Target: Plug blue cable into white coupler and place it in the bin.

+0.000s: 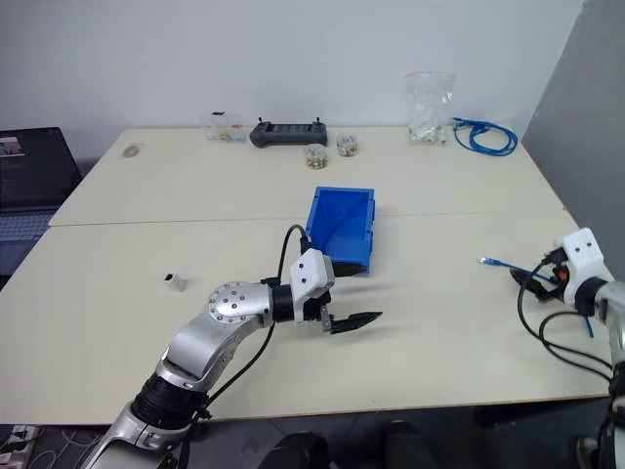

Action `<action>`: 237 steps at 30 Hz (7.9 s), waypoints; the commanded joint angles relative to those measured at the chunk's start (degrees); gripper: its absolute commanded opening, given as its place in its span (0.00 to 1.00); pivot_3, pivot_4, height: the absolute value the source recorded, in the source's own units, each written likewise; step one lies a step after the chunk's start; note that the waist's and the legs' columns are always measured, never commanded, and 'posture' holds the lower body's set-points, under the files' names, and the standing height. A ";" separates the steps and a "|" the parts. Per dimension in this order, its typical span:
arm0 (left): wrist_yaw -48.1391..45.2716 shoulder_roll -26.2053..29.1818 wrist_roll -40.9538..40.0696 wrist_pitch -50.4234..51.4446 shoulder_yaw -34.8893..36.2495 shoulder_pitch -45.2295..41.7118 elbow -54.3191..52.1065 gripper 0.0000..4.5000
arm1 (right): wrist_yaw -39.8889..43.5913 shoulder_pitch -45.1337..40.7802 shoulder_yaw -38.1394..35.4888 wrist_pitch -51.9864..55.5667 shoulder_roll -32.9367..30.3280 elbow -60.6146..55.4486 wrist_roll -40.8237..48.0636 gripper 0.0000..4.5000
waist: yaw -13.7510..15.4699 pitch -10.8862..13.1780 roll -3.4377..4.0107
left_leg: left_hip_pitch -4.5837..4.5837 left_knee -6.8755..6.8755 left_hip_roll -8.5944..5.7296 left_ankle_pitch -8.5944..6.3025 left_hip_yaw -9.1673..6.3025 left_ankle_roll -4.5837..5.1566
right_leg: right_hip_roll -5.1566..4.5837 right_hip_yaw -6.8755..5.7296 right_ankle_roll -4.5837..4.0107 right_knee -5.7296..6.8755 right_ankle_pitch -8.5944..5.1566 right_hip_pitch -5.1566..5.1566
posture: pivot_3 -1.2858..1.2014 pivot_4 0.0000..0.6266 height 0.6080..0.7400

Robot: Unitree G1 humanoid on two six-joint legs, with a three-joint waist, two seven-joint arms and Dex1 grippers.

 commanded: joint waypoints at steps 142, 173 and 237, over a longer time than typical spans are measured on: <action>-18.44 21.43 4.71 4.64 5.33 6.49 7.00 0.05 | 0.88 23.84 12.13 32.22 12.77 -80.69 27.35 0.94 | 0.03 -0.56 0.30 | 0.81 -0.38 0.13 -0.18 -1.01 0.10 | 0.00 -0.40 0.27 -0.40 -0.39 0.95 | 0.52 0.24 1.00; -12.83 11.55 -37.63 46.54 20.59 -7.35 0.53 0.05 | -20.78 24.10 6.68 37.55 28.70 -73.98 50.53 0.94 | 0.42 0.11 -0.18 | -0.06 -0.06 -0.05 -0.16 -1.40 0.07 | -0.14 -0.67 0.29 -0.40 -0.36 0.38 | 0.52 0.24 1.00; -7.53 23.65 -45.23 43.90 28.86 8.77 -9.41 1.00 | -22.67 17.49 8.57 33.61 31.16 -68.42 51.04 0.03 | 0.22 0.17 -0.09 | -0.24 -0.10 -0.03 -0.16 -1.03 0.07 | -0.12 -0.30 0.25 -0.15 -0.34 -0.13 | 0.52 0.24 1.00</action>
